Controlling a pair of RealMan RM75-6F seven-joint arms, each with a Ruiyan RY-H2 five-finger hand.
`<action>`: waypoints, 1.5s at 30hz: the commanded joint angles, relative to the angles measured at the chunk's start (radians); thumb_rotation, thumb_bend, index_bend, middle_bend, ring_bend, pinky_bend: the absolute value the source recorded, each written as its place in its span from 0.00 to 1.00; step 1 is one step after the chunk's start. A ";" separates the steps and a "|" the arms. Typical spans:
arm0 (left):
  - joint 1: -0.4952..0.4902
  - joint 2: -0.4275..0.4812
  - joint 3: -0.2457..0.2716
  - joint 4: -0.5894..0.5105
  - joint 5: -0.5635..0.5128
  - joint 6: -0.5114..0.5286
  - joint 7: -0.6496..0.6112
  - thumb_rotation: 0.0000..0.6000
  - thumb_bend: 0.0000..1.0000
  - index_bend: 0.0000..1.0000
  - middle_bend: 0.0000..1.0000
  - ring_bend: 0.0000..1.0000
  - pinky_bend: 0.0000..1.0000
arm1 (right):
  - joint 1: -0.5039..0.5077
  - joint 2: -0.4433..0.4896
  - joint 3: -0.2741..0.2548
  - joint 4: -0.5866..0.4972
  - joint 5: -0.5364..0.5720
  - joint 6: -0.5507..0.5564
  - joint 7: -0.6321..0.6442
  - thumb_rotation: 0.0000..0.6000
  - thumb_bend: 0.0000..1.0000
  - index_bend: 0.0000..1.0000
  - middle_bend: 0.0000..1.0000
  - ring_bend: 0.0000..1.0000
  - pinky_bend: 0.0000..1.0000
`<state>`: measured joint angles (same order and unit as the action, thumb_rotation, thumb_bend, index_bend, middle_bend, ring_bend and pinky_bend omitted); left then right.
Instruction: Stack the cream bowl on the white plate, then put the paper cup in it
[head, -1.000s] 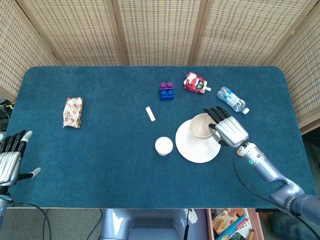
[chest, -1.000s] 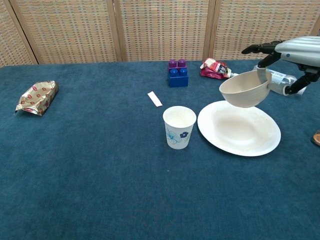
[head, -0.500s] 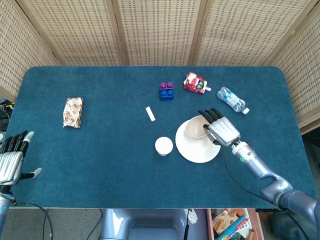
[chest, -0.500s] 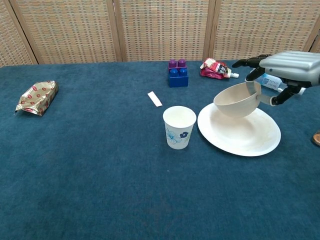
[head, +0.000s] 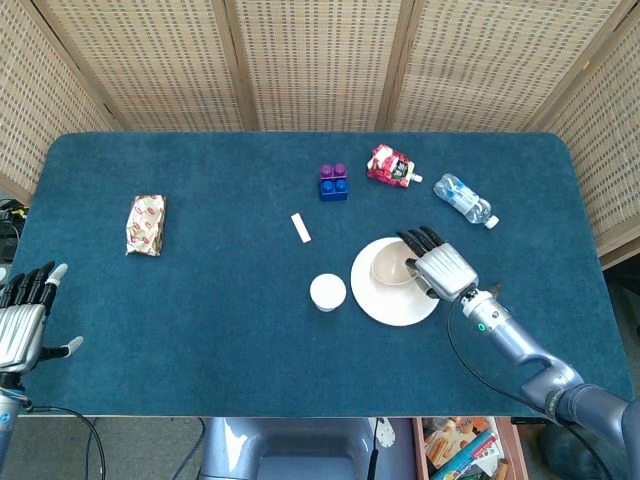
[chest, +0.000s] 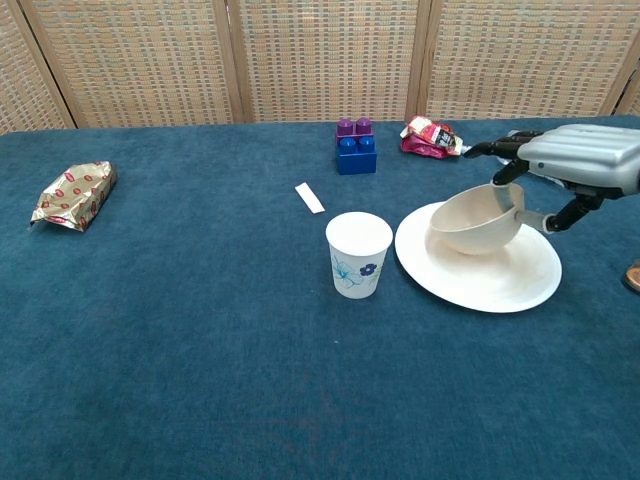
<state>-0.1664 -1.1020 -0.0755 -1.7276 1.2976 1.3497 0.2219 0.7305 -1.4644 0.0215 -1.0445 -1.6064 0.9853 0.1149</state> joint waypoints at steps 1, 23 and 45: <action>-0.001 0.000 0.000 0.000 -0.001 -0.001 0.001 1.00 0.00 0.00 0.00 0.00 0.00 | -0.003 0.008 -0.010 -0.018 -0.009 0.008 0.016 1.00 0.35 0.26 0.00 0.00 0.00; -0.004 0.000 0.003 0.000 -0.002 -0.002 0.002 1.00 0.00 0.00 0.00 0.00 0.00 | -0.054 0.136 -0.066 -0.271 -0.142 0.191 -0.059 1.00 0.22 0.16 0.00 0.00 0.00; -0.016 0.001 -0.003 0.009 -0.029 -0.027 -0.006 1.00 0.00 0.00 0.00 0.00 0.00 | 0.091 0.025 0.047 -0.384 -0.011 -0.072 -0.304 1.00 0.26 0.33 0.00 0.00 0.00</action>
<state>-0.1817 -1.1007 -0.0783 -1.7186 1.2684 1.3229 0.2160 0.8077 -1.4138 0.0516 -1.4365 -1.6405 0.9375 -0.1579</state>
